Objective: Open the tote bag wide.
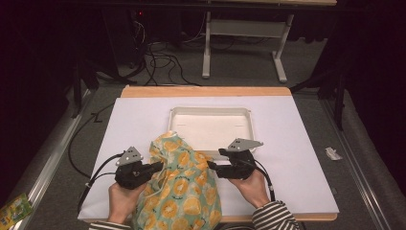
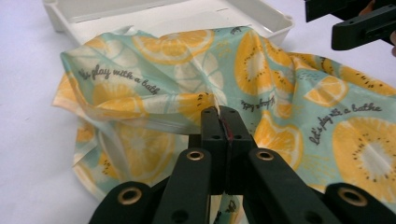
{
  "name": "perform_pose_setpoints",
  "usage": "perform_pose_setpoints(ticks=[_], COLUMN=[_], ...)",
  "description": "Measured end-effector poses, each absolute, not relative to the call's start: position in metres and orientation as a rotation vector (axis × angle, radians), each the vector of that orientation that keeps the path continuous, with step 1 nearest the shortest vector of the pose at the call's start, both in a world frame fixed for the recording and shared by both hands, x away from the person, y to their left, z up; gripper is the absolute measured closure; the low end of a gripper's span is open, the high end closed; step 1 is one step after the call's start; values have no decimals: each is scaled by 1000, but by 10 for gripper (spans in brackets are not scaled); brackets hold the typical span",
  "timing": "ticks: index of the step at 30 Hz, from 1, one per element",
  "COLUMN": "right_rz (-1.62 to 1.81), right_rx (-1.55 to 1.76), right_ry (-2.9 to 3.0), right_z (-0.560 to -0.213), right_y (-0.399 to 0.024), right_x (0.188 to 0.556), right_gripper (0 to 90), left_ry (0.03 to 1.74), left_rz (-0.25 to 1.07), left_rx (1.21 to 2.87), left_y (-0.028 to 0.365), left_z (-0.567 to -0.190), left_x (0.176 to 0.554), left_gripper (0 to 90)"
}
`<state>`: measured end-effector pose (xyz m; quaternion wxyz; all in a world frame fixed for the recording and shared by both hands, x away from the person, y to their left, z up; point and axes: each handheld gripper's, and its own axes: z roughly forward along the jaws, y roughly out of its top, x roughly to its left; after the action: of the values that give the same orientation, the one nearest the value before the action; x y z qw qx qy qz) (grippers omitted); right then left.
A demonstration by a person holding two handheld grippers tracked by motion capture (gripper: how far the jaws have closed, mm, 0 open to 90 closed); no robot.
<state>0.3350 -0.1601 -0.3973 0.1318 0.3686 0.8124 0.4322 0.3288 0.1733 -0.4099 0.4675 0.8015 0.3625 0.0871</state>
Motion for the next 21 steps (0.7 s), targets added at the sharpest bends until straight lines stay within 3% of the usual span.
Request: perform_pose_setpoints(ticks=[15,18,21], right_rz=[1178,1213,1226], right_rx=[1066,1075,1072], right_ry=[2475,2481,2497], right_z=[-415,-418,-417], right_y=[-144,-147,-152], right_x=[338,338,336], right_gripper=[336,359,439], left_ry=[880,881,880], left_rz=[242,243,243], left_rx=[1949,1946,1942], left_y=[175,175,175], left_z=[-402,-402,-401], left_x=[328,328,328], left_gripper=[890,885,878])
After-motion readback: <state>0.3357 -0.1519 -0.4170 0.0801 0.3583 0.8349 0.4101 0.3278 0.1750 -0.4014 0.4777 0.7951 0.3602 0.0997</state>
